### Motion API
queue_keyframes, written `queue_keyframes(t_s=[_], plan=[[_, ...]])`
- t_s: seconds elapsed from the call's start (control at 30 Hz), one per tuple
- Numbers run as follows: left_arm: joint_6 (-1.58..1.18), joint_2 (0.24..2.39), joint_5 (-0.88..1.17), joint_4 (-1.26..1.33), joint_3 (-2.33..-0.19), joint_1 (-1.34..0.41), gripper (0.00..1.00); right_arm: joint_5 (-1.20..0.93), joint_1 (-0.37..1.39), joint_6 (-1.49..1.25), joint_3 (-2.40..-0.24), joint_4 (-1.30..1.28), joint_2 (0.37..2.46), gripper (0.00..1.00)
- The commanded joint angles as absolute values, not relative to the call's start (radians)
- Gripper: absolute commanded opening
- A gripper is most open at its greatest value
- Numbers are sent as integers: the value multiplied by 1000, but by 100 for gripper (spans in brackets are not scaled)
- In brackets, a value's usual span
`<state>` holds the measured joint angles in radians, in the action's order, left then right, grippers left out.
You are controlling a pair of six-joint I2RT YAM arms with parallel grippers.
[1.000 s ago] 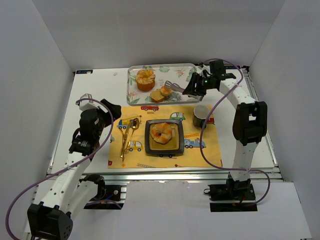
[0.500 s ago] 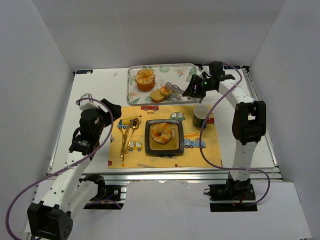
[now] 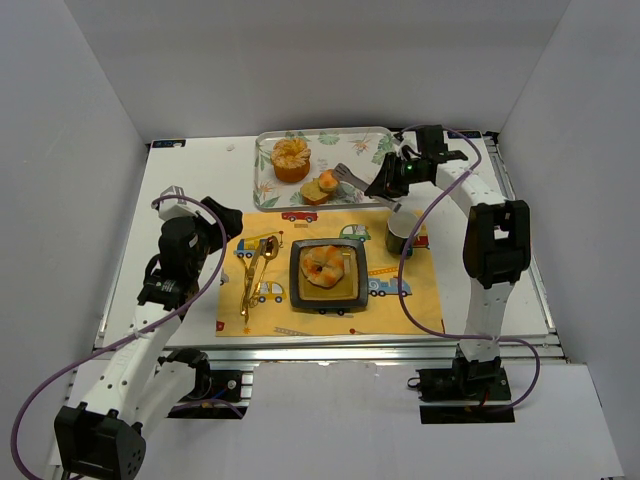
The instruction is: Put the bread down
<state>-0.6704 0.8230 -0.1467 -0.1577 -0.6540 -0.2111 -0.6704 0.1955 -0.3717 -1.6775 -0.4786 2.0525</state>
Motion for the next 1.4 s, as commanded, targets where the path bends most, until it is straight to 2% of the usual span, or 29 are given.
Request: queue_keyframes(t_s=[0.0, 0.1, 0.23, 0.43, 0.63, 0.8, 0.9, 1.13, 1.33, 1.37], plan=[[-670, 801, -158, -161, -690, -206, 98, -722, 181, -376, -1680, -434, 2025, 9], [-670, 798, -156, -161, -689, -206, 98, -739, 167, -368, -1681, -430, 2008, 0], [-673, 793, -155, -155, -689, -207, 98, -785, 147, -368, -1674, -407, 1980, 0], [-672, 778, -158, -160, -690, -206, 98, -871, 141, -230, -1608, -440, 1867, 0], [-676, 761, -153, -150, -672, -207, 98, -959, 176, 157, -1445, -606, 1680, 0], [-681, 756, -144, -135, -655, -206, 98, -1006, 248, 623, -1339, -926, 1559, 0], [-681, 759, -135, -118, -647, -207, 98, -965, 302, 731, -1258, -1005, 1490, 0], [-681, 761, -123, -97, -632, -206, 98, -813, 402, 735, -1095, -925, 1419, 0], [-683, 761, -118, -84, -623, -206, 98, -761, 417, 696, -1083, -858, 1436, 0], [-683, 761, -118, -86, -624, -206, 98, -756, 416, 692, -1086, -851, 1439, 4]])
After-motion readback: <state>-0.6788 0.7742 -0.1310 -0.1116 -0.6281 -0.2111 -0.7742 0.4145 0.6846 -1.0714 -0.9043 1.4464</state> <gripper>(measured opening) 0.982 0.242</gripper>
